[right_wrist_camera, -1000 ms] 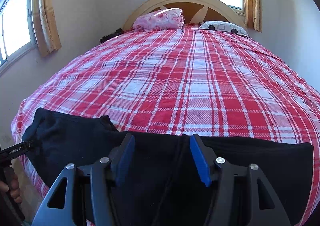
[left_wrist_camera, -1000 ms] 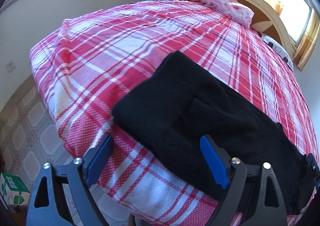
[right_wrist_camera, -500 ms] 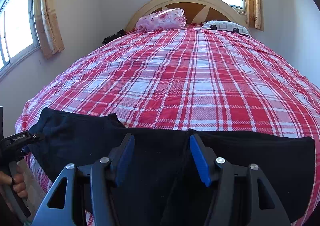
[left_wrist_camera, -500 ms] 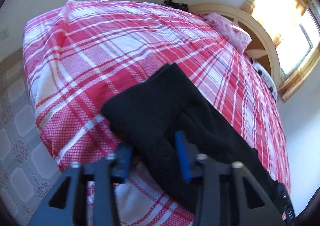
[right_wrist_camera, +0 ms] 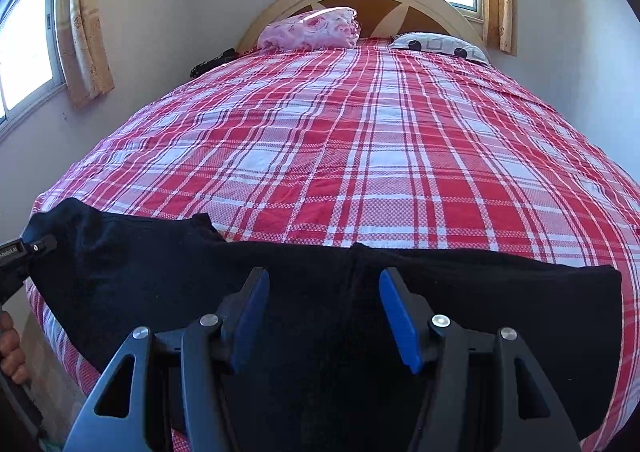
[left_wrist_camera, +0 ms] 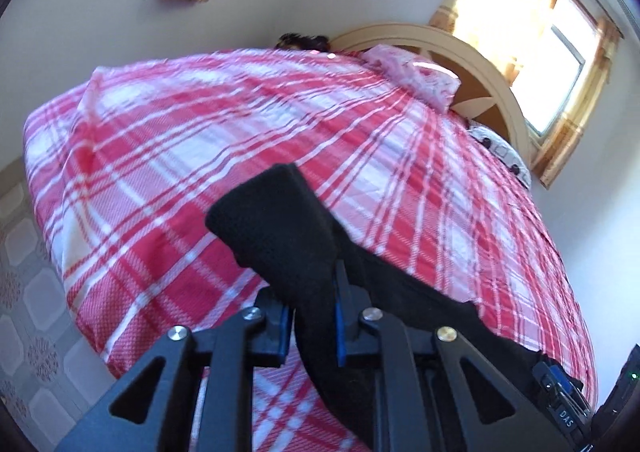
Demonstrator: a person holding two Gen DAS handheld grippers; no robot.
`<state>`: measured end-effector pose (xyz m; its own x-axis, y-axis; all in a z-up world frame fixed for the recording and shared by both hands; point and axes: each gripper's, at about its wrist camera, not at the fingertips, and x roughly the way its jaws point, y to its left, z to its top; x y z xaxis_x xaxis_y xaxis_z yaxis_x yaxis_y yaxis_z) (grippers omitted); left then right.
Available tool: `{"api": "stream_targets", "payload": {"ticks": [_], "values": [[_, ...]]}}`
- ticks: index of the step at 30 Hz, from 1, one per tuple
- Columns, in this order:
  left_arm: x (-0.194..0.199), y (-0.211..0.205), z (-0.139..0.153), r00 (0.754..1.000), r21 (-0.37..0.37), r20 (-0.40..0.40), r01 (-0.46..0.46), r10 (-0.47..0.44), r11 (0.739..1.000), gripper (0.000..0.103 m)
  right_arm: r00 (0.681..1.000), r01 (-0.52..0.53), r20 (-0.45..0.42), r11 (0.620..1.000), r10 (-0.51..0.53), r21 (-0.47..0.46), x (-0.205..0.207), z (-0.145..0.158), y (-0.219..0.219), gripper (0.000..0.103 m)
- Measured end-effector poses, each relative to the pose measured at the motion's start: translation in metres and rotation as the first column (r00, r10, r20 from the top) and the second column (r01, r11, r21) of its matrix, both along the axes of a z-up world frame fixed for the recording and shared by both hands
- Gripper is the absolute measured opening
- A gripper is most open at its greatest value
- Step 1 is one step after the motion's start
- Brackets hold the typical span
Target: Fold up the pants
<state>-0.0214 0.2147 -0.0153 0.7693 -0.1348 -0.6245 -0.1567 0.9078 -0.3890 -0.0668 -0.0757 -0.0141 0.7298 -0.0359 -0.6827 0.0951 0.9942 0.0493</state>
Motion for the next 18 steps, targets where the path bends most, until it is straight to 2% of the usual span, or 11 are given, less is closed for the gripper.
{"api": "stream_targets", "payload": {"ticks": [5, 9, 12, 18], "values": [[-0.001, -0.049, 0.033, 0.981, 0.096, 0.122, 0.139, -0.151, 0.986, 0.017, 0.999, 0.032, 0.007, 0.999, -0.032, 0.009, -0.003, 0.002, -0.013, 0.060], [0.004, -0.093, 0.047, 0.948, 0.110, 0.164, 0.258, -0.274, 0.960, 0.017, 0.997, 0.077, 0.008, 0.997, -0.077, 0.008, -0.006, 0.006, -0.031, 0.060], [0.004, -0.130, 0.056, 0.908, 0.131, 0.192, 0.351, -0.371, 0.927, 0.017, 0.994, 0.110, 0.007, 0.994, -0.110, -0.011, -0.009, 0.008, -0.044, 0.060], [-0.013, -0.205, 0.062, 0.792, 0.179, 0.227, 0.539, -0.567, 0.823, 0.017, 0.970, 0.241, 0.018, 0.970, -0.241, -0.014, -0.033, 0.015, -0.094, 0.060]]}}
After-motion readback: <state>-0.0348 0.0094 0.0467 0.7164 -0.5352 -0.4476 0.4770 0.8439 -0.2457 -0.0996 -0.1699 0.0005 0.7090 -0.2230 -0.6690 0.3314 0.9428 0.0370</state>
